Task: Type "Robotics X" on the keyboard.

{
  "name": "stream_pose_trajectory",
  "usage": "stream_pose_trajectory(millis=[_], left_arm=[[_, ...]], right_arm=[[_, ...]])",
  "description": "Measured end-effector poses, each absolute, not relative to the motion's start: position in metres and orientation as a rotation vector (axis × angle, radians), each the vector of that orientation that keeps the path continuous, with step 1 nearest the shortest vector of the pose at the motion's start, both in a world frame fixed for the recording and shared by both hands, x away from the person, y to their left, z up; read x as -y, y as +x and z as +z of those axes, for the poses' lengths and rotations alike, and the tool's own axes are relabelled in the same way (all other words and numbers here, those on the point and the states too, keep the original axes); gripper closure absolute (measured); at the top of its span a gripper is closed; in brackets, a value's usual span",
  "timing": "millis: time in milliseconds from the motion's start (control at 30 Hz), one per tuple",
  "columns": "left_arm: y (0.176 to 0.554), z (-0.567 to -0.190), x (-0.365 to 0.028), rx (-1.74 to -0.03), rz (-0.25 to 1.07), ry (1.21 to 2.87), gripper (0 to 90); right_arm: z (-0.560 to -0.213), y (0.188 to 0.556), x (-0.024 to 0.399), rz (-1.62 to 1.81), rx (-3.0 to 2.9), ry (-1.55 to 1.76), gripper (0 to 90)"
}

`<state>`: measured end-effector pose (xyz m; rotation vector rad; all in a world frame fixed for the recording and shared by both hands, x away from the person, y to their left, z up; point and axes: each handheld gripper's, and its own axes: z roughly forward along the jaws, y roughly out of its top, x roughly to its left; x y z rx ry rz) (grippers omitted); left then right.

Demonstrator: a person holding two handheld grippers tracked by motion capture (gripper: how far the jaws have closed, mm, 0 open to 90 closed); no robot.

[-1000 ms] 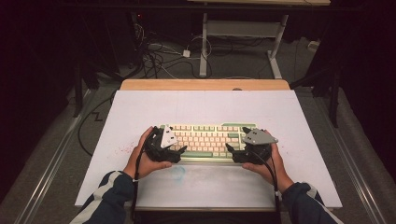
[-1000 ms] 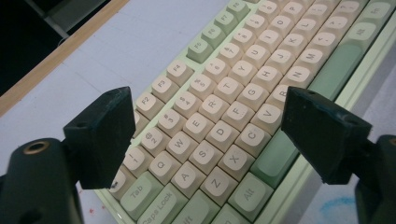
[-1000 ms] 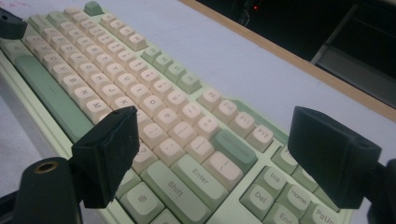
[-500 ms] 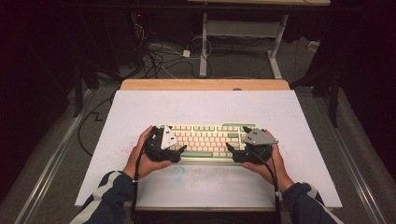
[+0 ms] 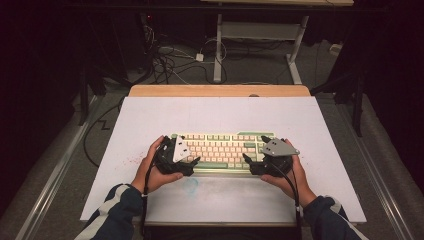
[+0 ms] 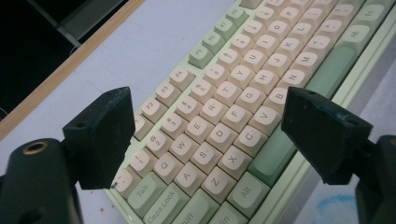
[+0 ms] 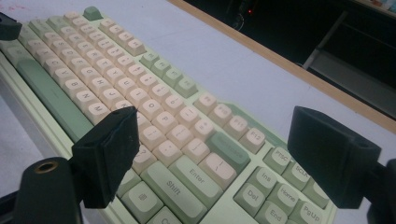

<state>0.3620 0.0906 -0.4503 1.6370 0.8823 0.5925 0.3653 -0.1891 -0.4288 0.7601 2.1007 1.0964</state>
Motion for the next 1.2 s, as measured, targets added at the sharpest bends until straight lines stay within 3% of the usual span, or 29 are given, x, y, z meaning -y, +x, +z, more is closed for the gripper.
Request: stream_pose_trajectory(millis=[1200], left_arm=[[0.342, -0.446, -0.097, -0.85, 0.62, 1.636, 16.7]], right_arm=[[-0.419, 0.345, 0.196, 1.08, -2.081, 0.723, 18.4]])
